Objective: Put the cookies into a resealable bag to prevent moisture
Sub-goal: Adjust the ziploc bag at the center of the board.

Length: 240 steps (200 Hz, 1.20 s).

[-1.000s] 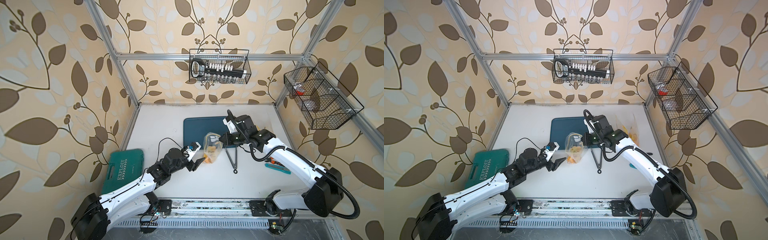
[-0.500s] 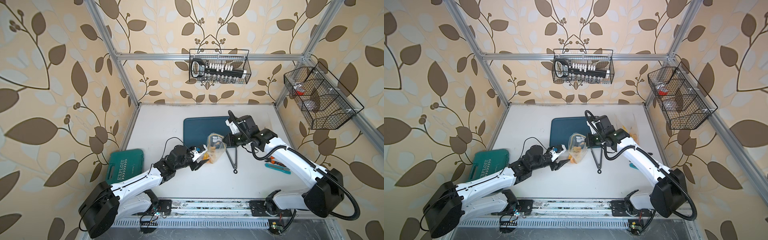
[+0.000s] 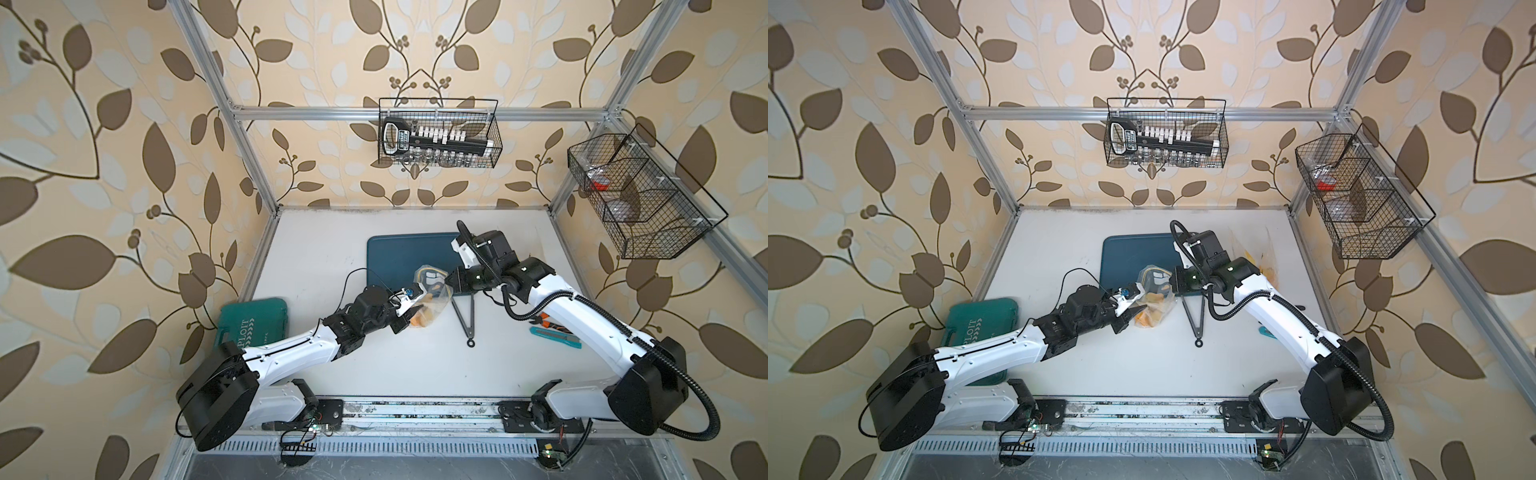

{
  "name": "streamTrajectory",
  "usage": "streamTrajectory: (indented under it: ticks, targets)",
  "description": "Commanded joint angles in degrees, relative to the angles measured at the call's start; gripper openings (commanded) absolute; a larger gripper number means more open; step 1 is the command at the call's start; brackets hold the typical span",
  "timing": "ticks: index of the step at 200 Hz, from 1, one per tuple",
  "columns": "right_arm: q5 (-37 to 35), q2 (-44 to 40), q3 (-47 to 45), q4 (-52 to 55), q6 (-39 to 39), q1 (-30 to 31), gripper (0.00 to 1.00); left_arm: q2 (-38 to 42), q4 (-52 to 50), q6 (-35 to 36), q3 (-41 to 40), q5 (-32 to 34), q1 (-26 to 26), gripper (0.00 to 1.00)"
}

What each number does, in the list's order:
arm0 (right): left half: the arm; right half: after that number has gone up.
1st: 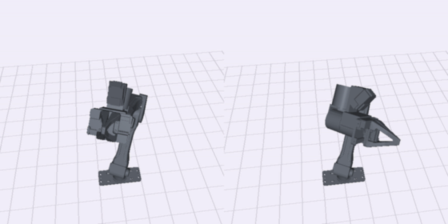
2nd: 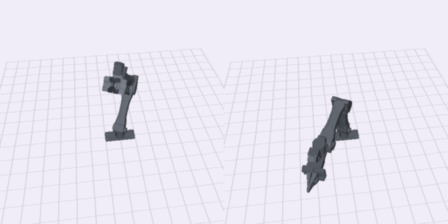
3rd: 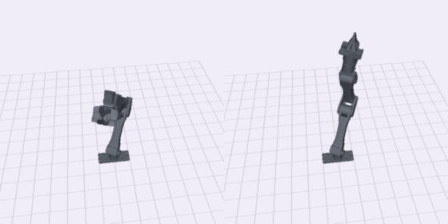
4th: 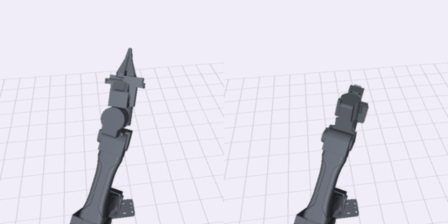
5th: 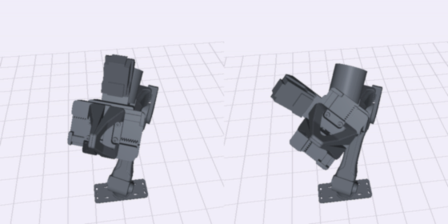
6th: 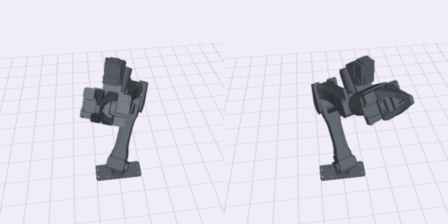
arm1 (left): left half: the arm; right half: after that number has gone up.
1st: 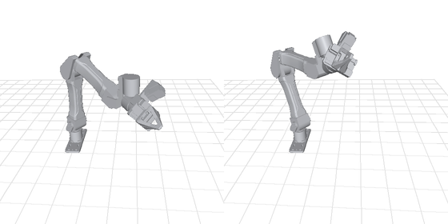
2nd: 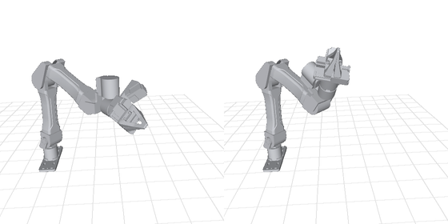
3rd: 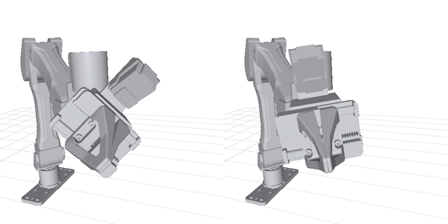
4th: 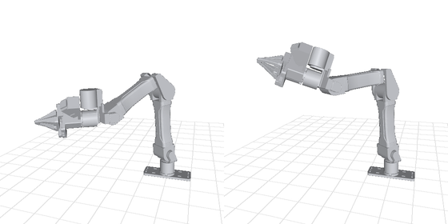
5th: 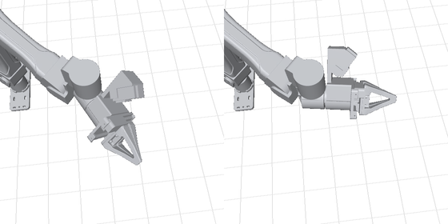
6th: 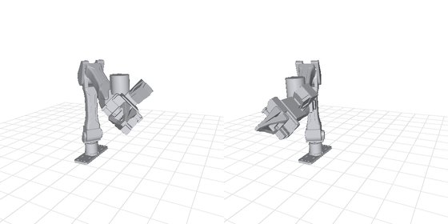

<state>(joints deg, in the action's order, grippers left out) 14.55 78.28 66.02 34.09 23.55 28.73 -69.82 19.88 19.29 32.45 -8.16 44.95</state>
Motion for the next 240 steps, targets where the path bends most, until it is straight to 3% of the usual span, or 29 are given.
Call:
streamTrajectory:
  ticks: [1, 19, 45, 112, 119, 146, 161, 169, 190, 240]
  targets:
    - [-0.7, -0.3, 0.8, 0.8, 0.2, -0.1, 0.00, 2.2, 2.0, 0.3, 2.1, 1.1, 0.0, 0.33]
    - [-0.9, -0.5, 0.6, 0.9, 0.2, 0.0, 0.00, 3.0, 0.9, 0.4, 2.1, 0.0, 0.0, 0.23]
    - [-2.9, -1.7, 0.7, 1.6, 0.2, -0.1, 0.00, 5.0, -1.6, 1.4, 1.8, -1.7, 0.0, 0.00]
    - [-14.8, -6.4, 3.0, 10.1, -0.3, 0.1, 0.00, 16.4, -14.1, 6.0, 1.6, -2.8, 0.0, 0.00]
    - [-13.4, -7.6, 2.3, 9.1, -1.0, 0.1, 0.06, 16.9, -15.2, 6.7, 1.6, -2.7, 0.0, 0.00]
    - [-8.6, -15.0, -3.1, -0.4, -3.7, 0.0, 0.49, 16.5, -16.4, 7.9, 1.9, -1.6, -0.5, 0.00]
    - [-9.4, -19.8, -7.8, -7.5, -5.1, 0.0, 0.81, 15.4, -16.4, 8.6, 2.3, -5.5, -2.7, 0.00]
    - [-10.1, -21.8, -10.6, -10.9, -6.0, 0.0, 0.90, 14.9, -15.9, 8.7, 2.5, -8.4, -5.1, 0.00]
    - [-9.6, -26.8, -18.0, -19.4, -11.5, 0.0, 0.98, 13.8, -14.3, 8.1, 3.3, -18.6, -12.9, 0.00]
    - [-1.6, -28.3, -24.2, -24.6, -22.3, 0.0, 0.96, 8.3, -20.7, 17.1, 8.6, -35.4, -23.6, 0.00]
